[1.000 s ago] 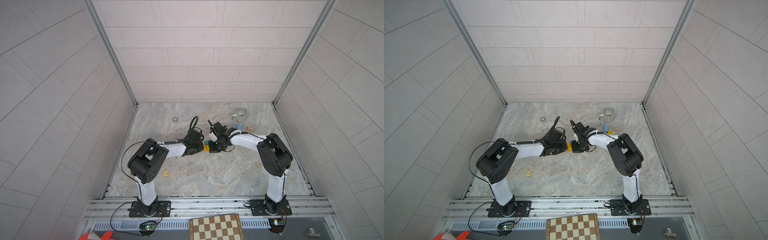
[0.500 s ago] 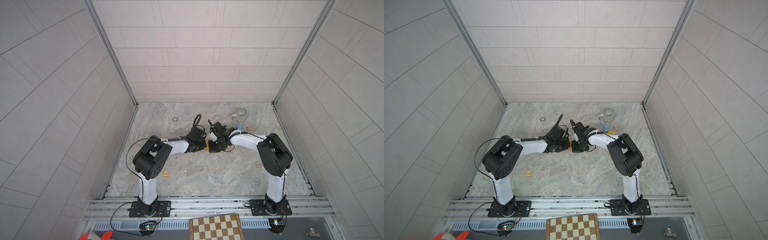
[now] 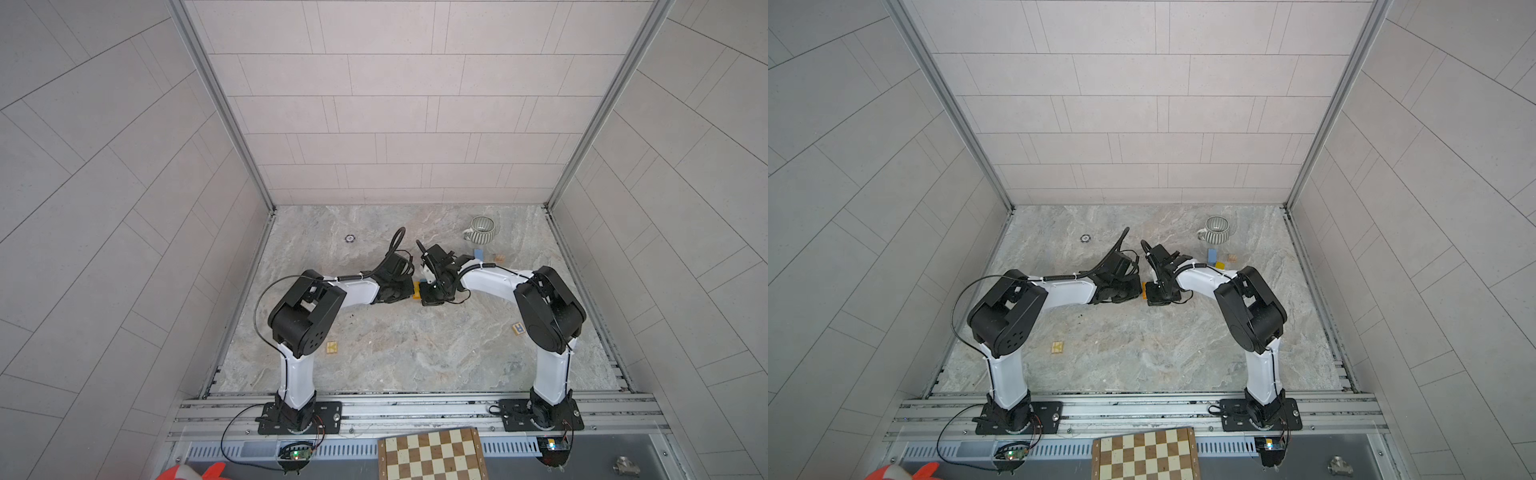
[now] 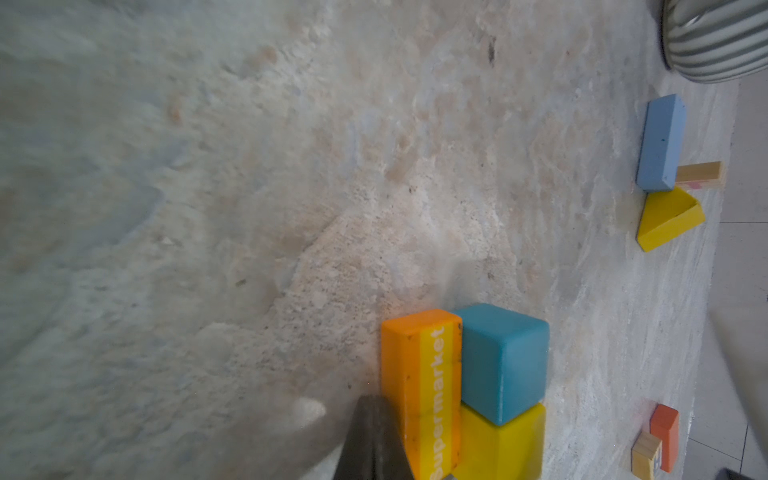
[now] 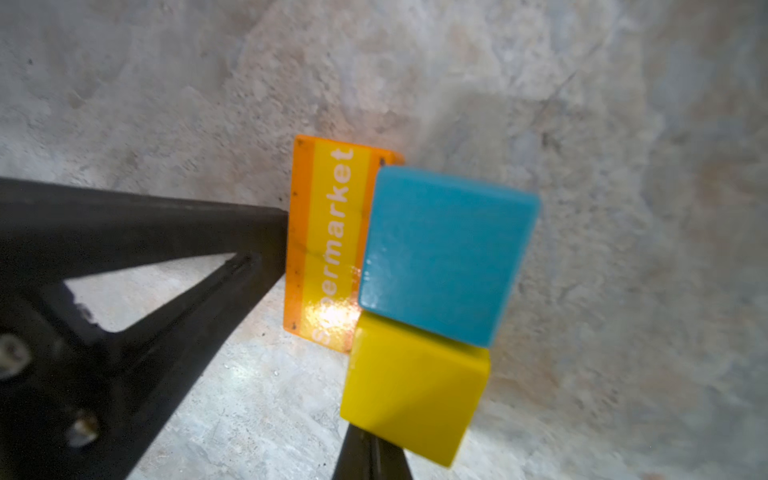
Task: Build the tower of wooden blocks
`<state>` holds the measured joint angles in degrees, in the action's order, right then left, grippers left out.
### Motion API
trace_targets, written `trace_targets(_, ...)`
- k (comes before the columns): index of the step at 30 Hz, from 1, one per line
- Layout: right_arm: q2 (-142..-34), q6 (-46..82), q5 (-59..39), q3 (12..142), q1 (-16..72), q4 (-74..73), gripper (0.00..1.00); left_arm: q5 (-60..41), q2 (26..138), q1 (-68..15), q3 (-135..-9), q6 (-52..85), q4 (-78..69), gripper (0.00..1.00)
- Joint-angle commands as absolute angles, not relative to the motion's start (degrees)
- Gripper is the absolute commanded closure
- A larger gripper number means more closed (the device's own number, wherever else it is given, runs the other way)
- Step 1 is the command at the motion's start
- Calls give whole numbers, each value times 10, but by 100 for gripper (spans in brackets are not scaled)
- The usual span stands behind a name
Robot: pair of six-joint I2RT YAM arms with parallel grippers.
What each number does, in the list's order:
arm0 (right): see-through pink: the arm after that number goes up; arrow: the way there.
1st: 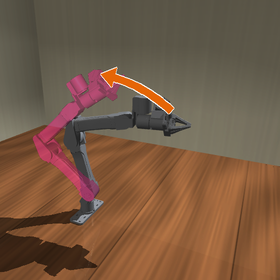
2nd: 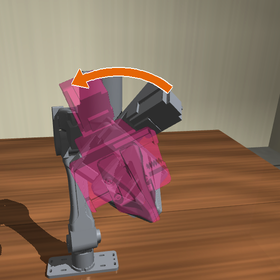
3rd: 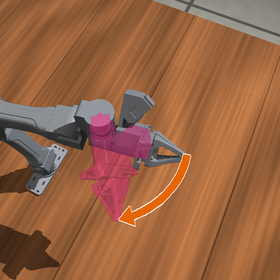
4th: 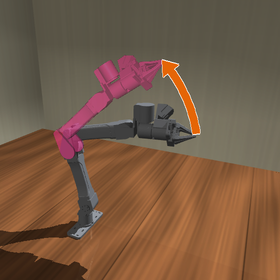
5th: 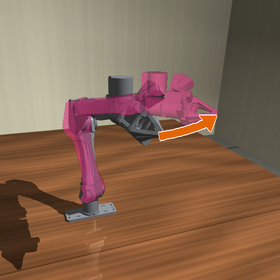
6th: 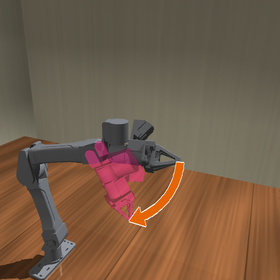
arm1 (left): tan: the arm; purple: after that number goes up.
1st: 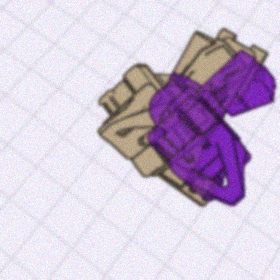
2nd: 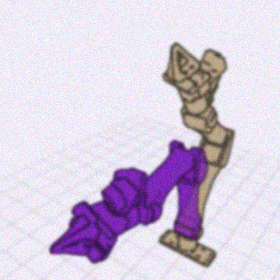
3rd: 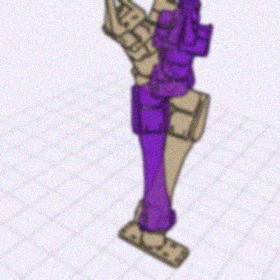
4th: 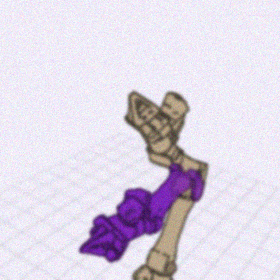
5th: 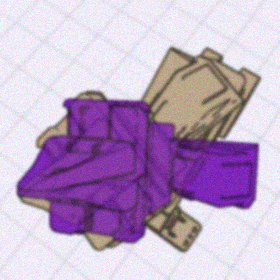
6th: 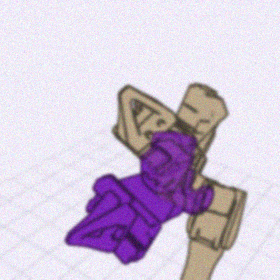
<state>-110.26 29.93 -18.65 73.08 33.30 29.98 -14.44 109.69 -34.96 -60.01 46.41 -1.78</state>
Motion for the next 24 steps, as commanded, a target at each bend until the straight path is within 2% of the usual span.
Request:
trace_targets(1,-1099,287,-164,749,330,322,100,-145,1110,-353,-605,453,24,99)
trace_targets(15,-1107,281,-169,766,326,331,100,-144,1105,-354,-601,451,26,99)
trace_targets(18,-1095,279,-178,759,326,334,100,-143,1099,-353,-600,452,27,94)
trace_targets(24,-1049,275,-181,731,326,343,100,-134,1076,-353,-597,449,36,74)
